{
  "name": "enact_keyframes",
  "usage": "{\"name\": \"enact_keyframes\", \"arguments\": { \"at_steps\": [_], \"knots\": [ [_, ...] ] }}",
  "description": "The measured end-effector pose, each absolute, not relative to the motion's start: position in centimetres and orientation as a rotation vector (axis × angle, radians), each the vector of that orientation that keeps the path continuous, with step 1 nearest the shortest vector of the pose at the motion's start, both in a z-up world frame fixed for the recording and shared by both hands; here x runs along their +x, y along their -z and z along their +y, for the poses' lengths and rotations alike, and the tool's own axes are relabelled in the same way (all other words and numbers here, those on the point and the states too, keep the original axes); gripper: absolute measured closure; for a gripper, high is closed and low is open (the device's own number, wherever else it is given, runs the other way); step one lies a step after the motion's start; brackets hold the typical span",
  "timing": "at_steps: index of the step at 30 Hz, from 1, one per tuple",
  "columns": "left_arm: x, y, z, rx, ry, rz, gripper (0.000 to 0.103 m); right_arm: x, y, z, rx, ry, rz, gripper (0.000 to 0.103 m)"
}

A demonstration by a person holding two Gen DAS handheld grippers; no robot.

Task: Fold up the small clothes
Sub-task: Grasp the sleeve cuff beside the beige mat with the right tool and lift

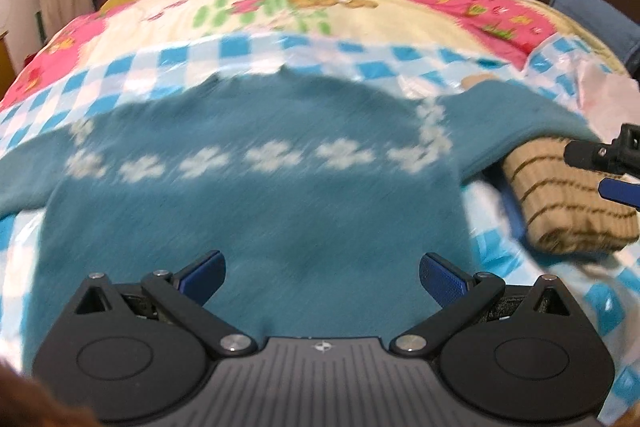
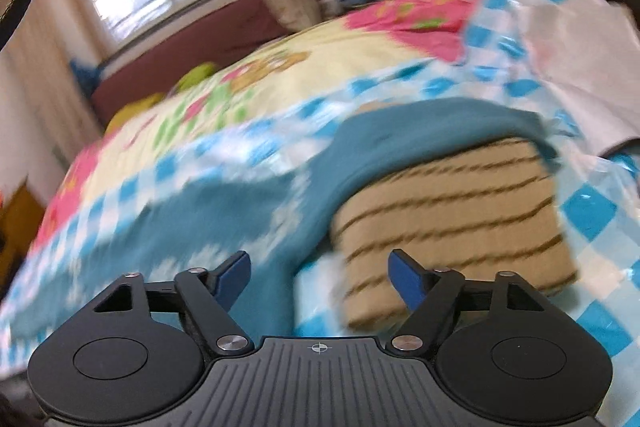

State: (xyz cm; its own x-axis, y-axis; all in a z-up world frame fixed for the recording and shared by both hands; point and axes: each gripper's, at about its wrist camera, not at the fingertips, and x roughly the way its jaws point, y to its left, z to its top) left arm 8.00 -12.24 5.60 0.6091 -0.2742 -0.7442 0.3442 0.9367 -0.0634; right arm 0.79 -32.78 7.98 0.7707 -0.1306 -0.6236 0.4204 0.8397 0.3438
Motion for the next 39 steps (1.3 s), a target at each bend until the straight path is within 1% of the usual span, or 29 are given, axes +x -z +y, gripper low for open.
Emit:
{"name": "enact_keyframes", "arguments": {
  "at_steps": [1,2,8,11,17,23,25,26,27,28,30,34,39],
  "knots": [
    [8.3,-5.7,-13.0,0.092,0.369,0.839,0.000,0.9,-8.0,-34.3,0.519,0.338,0.615,0.036],
    [8.6,-5.6,-13.7,0.094,0.379,0.837,0.000,0.9,-7.8,-35.9,0.545,0.370,0.609,0.037],
    [9.6,-5.5,-17.5,0.086,0.445,0.843,0.000,-0.1,-6.3,-44.7,0.745,0.508,0.543,0.037],
    [9.5,-5.5,-19.1,0.094,0.469,0.834,0.000,-0.6,-4.4,-48.5,0.903,0.518,0.508,0.036],
    [9.3,-5.1,-21.2,0.127,0.492,0.841,0.000,-0.4,-0.7,-53.0,1.182,0.499,0.401,0.035],
    [9.1,-4.8,-21.8,0.148,0.492,0.856,0.000,2.6,1.3,-54.8,1.235,0.516,0.394,0.035],
    [9.1,-4.8,-21.7,0.155,0.489,0.857,0.000,2.8,1.7,-55.4,1.254,0.536,0.368,0.037],
    [9.0,-4.7,-21.6,0.157,0.487,0.858,0.000,2.8,1.7,-55.7,1.256,0.543,0.354,0.040],
    [8.9,-4.7,-21.5,0.159,0.484,0.859,0.000,2.8,1.7,-55.9,1.252,0.545,0.342,0.052],
    [8.9,-4.6,-21.3,0.159,0.481,0.861,0.000,2.8,1.5,-56.1,1.242,0.541,0.337,0.067],
    [8.8,-4.4,-21.0,0.153,0.478,0.869,0.000,2.9,0.9,-56.0,1.207,0.536,0.345,0.083],
    [8.4,-4.3,-20.2,0.134,0.482,0.872,0.000,3.0,-1.7,-54.6,1.083,0.549,0.329,0.092],
    [8.1,-4.7,-17.9,0.090,0.477,0.856,0.000,4.3,-6.4,-51.4,0.979,0.442,0.271,0.093]
  ]
}}
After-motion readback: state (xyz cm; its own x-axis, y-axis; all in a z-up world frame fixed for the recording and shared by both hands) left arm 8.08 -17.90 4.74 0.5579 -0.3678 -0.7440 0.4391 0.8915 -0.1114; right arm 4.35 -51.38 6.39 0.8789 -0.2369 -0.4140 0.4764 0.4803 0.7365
